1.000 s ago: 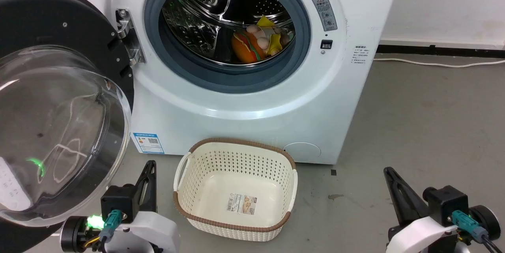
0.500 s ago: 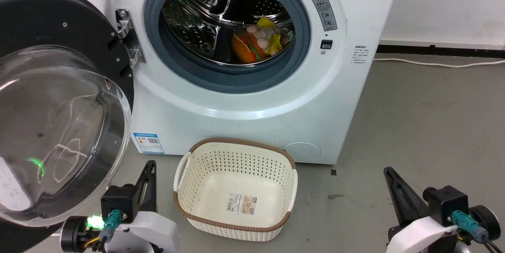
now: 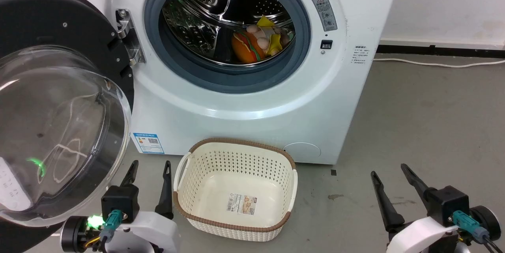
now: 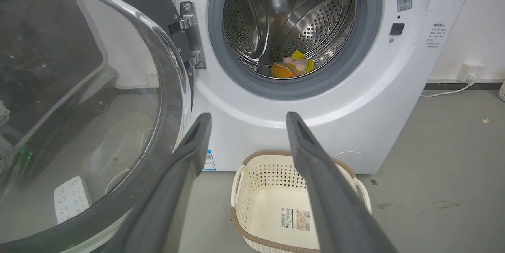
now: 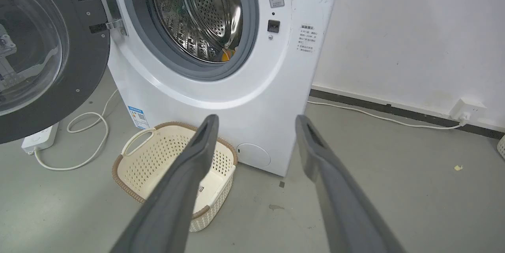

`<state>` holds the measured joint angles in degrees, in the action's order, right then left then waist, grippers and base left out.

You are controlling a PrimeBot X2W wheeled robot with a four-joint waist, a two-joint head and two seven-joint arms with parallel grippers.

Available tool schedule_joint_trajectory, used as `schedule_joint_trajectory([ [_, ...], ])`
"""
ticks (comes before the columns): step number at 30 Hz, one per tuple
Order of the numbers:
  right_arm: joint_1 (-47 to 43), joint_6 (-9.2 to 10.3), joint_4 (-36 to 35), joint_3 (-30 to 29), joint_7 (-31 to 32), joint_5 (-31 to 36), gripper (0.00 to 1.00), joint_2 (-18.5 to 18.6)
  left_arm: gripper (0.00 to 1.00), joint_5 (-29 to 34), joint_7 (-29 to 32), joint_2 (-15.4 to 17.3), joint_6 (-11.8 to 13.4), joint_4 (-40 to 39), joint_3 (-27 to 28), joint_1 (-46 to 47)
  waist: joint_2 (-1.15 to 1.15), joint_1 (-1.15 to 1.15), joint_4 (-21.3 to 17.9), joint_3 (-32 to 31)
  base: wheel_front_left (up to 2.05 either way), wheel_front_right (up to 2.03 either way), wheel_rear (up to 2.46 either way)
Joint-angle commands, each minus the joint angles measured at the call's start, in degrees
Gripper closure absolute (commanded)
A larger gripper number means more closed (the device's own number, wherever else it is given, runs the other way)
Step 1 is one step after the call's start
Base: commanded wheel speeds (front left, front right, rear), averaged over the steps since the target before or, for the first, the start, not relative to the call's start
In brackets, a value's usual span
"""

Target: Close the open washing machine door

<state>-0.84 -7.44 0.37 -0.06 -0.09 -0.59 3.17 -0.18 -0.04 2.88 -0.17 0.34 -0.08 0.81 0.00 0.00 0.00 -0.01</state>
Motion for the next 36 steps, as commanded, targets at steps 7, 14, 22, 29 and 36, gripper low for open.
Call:
schedule_joint_trajectory([
  [7, 0.04, 0.0, 0.28, -0.26, -1.22, -1.31, 0.0, -0.03, 0.0, -0.55, -1.25, 0.0, 0.14, 0.24, -0.32, 0.17, 0.0, 0.0, 0.38, -0.12, 0.0, 0.0, 0.0],
  [14, 0.01, -0.01, 0.43, 0.02, -1.93, -1.82, 0.0, -0.04, 0.0, -0.75, -1.97, 0.0, 0.15, 0.42, -0.48, 0.2, 0.0, 0.0, 1.29, -0.32, 0.0, 0.0, 0.0],
  [22, -0.05, -0.01, 1.3, 0.58, -2.89, -2.47, 0.0, -0.06, 0.0, -0.93, -2.93, 0.0, 0.07, 0.71, -0.6, 0.16, 0.0, 0.0, 3.56, -0.72, 0.0, 0.0, 0.0],
  [29, -0.08, -0.01, 1.77, 1.18, -3.73, -2.96, 0.0, -0.07, 0.0, -1.03, -3.77, 0.0, -0.11, 1.11, -0.52, 0.06, 0.0, 0.0, 6.47, -1.14, 0.0, 0.0, 0.0],
  [36, 1.02, -0.01, 2.76, 2.92, -4.56, -3.0, 0.0, -0.09, 0.0, -1.43, -4.6, 0.0, 0.12, 0.91, 0.11, -0.16, 0.0, 0.0, 8.75, -0.6, 0.0, 0.0, 0.0],
])
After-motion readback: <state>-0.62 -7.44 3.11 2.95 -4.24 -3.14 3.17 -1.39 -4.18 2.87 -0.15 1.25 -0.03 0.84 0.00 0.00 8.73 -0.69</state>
